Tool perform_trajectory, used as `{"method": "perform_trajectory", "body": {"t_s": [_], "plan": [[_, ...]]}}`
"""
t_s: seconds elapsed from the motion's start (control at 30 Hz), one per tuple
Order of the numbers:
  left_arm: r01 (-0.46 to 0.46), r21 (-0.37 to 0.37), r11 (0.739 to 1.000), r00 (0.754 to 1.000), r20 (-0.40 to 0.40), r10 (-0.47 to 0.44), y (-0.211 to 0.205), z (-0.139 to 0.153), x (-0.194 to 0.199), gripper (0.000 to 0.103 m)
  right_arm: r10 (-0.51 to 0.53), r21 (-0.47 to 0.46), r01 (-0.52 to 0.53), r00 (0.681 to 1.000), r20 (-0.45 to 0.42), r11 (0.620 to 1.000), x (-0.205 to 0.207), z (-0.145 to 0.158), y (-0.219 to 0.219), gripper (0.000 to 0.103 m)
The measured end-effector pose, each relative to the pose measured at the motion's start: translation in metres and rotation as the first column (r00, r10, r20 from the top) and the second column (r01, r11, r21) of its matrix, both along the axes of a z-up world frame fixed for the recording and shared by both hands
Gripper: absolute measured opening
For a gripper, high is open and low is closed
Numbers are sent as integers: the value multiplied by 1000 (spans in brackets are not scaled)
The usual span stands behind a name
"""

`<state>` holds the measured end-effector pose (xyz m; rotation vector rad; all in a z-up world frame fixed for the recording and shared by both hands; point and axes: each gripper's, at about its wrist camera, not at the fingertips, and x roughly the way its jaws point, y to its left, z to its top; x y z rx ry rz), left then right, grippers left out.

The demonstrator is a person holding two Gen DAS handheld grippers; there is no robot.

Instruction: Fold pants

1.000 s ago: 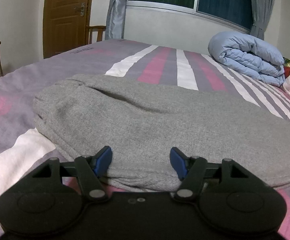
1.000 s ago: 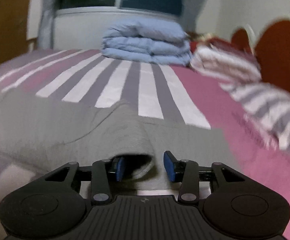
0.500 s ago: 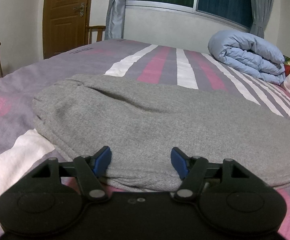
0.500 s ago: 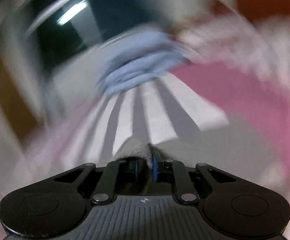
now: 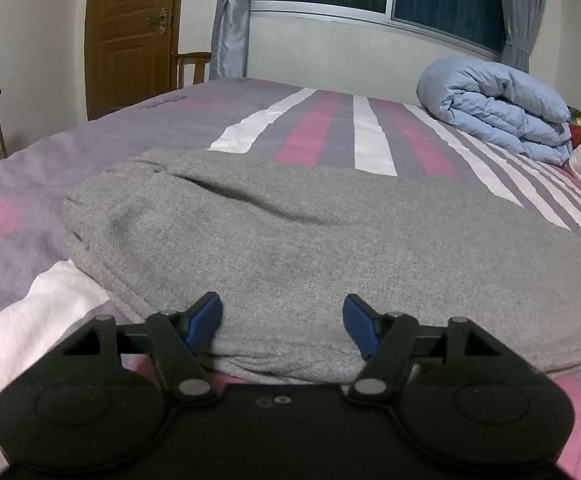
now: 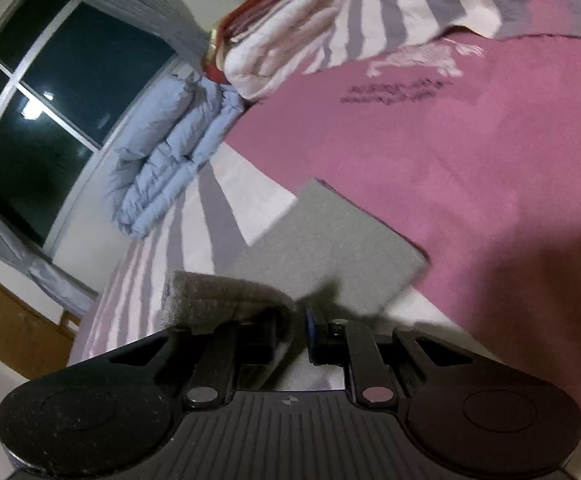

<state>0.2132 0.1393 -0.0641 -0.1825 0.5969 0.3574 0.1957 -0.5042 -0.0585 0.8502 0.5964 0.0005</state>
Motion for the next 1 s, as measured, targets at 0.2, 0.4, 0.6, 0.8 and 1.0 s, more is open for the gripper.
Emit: {"method": "perform_trajectory", "body": {"t_s": [0.2,0.4,0.6,0.8,1.0], "plan": [[-6,8,1000,1000,-3,6,-2,0,2,61,-100,80,98,995,21,992,11,2,-17,21],[-5,15,1000,1000,-6,5,-4,0,4,62,-211,81,210,978,-4,974,-6,-7,-40,23],[-5,16,1000,1000,-6,5,-4,0,4,62,-157,89,156,987,11,984,-20,-10,-41,46],[-4,17,1000,1000,-4,4,-5,0,4,62,-148,131,148,989,-14,980,-13,-6,-28,47],[-2,15,1000,1000,-2,2,-4,0,3,62,-79,79,85,994,-78,993,2,-6,-14,5]]}}
